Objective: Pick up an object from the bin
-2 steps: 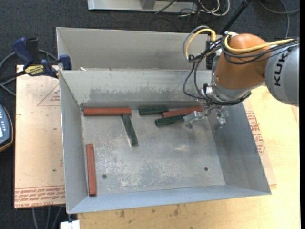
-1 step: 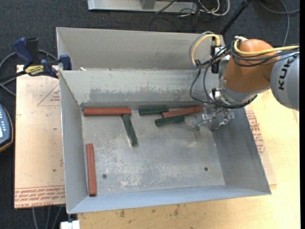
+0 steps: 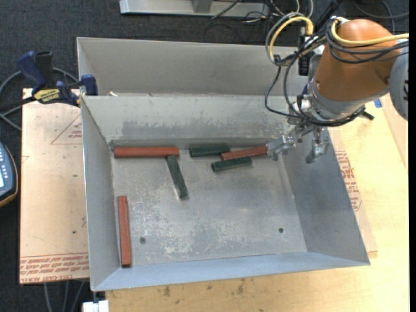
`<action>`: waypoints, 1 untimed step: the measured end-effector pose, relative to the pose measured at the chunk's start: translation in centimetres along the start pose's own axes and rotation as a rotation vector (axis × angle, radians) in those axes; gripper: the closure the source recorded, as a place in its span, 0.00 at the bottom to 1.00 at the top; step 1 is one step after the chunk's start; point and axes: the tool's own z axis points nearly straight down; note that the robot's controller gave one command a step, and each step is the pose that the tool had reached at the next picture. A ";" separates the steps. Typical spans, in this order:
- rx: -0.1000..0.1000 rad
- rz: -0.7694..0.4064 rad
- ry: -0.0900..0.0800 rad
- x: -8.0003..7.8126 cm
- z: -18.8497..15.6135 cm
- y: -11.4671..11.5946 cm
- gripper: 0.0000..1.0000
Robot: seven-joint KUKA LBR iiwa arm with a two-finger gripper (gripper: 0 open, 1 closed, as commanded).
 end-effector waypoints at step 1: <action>-0.009 -0.190 -0.001 2.7 1.6 -1.2 0.00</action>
Offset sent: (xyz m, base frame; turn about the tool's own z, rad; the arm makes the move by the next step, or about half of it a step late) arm 0.0108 -0.0278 -0.0155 -0.1958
